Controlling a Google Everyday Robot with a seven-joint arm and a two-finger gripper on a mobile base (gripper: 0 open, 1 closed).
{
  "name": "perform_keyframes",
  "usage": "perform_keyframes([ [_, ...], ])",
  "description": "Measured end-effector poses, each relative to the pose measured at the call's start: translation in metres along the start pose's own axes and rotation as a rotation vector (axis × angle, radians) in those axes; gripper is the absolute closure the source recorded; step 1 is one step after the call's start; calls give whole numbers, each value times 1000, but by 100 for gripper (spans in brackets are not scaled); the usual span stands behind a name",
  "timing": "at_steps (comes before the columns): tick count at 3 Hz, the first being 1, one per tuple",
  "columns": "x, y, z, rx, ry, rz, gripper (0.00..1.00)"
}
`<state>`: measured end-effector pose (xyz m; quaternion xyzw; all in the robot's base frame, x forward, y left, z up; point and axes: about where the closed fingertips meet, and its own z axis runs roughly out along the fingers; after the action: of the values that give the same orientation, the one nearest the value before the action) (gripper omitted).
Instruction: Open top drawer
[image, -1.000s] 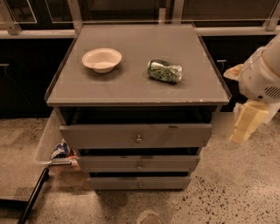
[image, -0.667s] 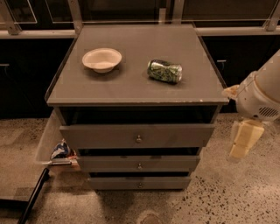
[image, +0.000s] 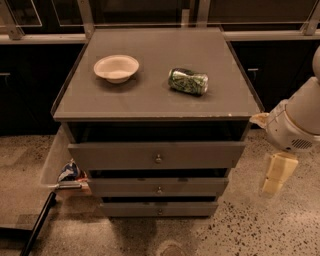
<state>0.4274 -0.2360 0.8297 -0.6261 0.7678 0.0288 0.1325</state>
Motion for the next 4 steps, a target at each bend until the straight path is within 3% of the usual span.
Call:
perform_keyframes([
  [1,0,1,3,-8,-7,1,0],
  [2,3,-2,39,-30,-67,11,0],
  [3,0,-7,81,-9,-135,-50,0],
  [4,-8,-14,106,45,-188,-153,0],
])
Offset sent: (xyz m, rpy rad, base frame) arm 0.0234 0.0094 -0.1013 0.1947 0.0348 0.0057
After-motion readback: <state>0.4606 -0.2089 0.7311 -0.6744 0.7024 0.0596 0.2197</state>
